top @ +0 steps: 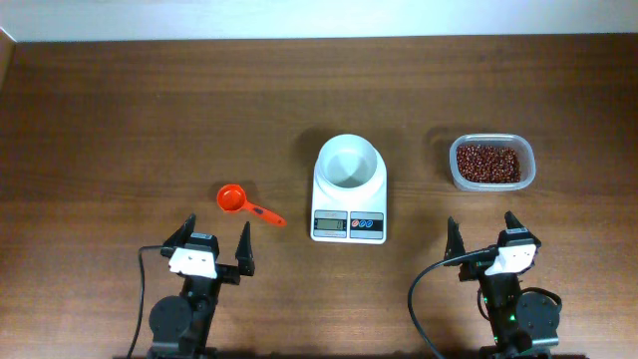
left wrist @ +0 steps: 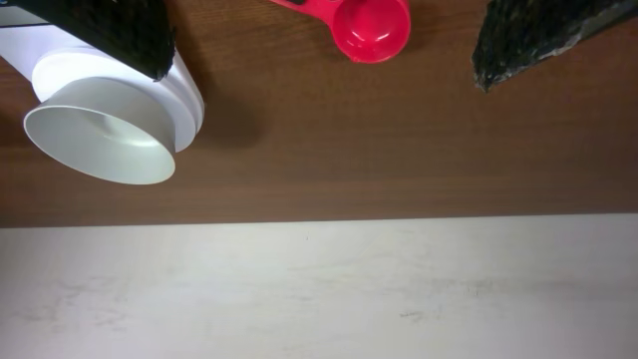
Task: Scoop and weigh 50g on scale
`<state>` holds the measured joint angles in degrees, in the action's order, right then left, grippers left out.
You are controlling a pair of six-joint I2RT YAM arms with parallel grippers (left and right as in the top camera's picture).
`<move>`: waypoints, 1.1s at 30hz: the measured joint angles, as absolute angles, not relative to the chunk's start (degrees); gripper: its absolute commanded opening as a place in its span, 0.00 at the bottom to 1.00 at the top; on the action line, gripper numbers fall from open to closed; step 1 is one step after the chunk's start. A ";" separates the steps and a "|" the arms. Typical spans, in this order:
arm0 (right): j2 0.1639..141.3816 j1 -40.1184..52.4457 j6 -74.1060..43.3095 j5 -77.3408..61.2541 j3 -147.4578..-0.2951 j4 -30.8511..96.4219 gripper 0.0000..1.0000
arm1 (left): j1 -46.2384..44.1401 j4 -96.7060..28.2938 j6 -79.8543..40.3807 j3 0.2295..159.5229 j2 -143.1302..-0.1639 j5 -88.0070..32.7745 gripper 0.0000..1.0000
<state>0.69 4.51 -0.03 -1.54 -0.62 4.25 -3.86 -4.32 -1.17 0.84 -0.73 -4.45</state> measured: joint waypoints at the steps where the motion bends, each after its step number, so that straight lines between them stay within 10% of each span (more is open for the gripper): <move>1: 0.69 4.51 -0.01 -1.54 -0.62 4.25 0.99 | -3.86 -4.32 -1.17 0.86 -0.73 -4.45 0.99; 33: 0.69 6.46 -0.01 -1.69 -0.62 4.25 0.99 | -3.86 -4.32 -1.17 0.84 -0.73 -4.45 0.99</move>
<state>0.69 6.46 -0.01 -1.69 -0.62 4.25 -3.86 -4.32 -1.17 0.84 -0.73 -4.45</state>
